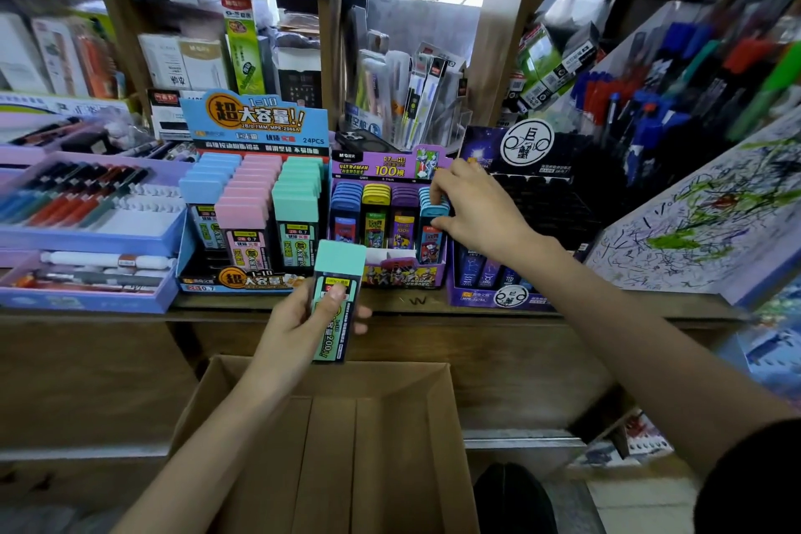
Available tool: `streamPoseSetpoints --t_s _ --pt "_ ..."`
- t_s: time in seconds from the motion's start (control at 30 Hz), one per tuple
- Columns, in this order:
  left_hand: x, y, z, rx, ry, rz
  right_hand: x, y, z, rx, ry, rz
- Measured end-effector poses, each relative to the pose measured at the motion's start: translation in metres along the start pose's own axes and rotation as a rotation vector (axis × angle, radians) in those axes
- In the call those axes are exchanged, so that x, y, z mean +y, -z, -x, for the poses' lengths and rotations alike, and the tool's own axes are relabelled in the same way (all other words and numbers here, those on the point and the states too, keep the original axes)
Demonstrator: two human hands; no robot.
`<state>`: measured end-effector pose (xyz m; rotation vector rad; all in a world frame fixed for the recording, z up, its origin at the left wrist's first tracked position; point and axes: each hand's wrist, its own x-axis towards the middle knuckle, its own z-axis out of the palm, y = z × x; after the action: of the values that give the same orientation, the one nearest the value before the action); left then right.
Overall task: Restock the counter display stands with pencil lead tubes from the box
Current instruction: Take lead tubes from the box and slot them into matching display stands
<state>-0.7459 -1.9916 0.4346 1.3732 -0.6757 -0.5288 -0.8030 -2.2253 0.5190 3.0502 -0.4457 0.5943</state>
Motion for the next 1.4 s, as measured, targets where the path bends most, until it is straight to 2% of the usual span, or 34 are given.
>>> streamPoseSetpoints --t_s 0.17,0.2,0.27,0.37,0.43,0.53,0.6,0.67,0.77,0.83,0.9,1.03,1.23,1.4 --pt "0.002 -0.001 0.002 -0.003 -0.001 0.011 -0.003 0.006 0.006 -0.009 0.079 0.161" --pt "0.002 -0.001 0.002 -0.008 -0.005 0.016 -0.007 0.008 0.009 0.015 0.103 0.132" --pt "0.003 -0.002 0.001 -0.018 -0.011 0.027 -0.022 0.011 0.020 0.026 0.084 -0.142" --pt "0.003 -0.006 0.000 -0.026 -0.013 0.032 -0.054 0.004 0.039 -0.135 -0.016 -0.700" --pt "0.002 -0.006 0.000 -0.045 -0.017 0.016 -0.071 -0.008 0.046 -0.191 -0.033 -0.831" --pt "0.002 0.002 0.001 -0.041 -0.026 -0.009 -0.087 -0.017 0.041 -0.171 -0.050 -0.965" --pt "0.002 0.017 -0.001 0.020 -0.093 -0.128 -0.094 -0.014 0.030 -0.137 -0.034 -0.997" --pt "0.000 0.040 -0.004 0.110 -0.164 -0.316 -0.097 -0.009 0.016 -0.057 -0.032 -0.995" --pt "-0.007 0.079 -0.008 0.255 -0.272 -0.731 -0.103 -0.004 -0.005 0.086 -0.038 -0.871" --pt "-0.011 0.098 -0.011 0.285 -0.315 -0.960 -0.110 -0.007 -0.015 0.151 -0.005 -0.748" --pt "-0.013 0.108 -0.014 0.278 -0.287 -1.081 -0.118 -0.013 -0.022 0.164 0.036 -0.657" --pt "-0.018 0.115 -0.013 0.263 -0.244 -1.151 -0.125 -0.024 -0.026 0.090 0.138 -0.550" --pt "-0.019 0.118 -0.015 0.260 -0.239 -1.124 -0.118 -0.029 -0.026 0.036 0.115 -0.520" --pt "-0.020 0.118 -0.014 0.257 -0.253 -1.138 -0.124 -0.041 -0.020 0.158 0.213 -0.285"
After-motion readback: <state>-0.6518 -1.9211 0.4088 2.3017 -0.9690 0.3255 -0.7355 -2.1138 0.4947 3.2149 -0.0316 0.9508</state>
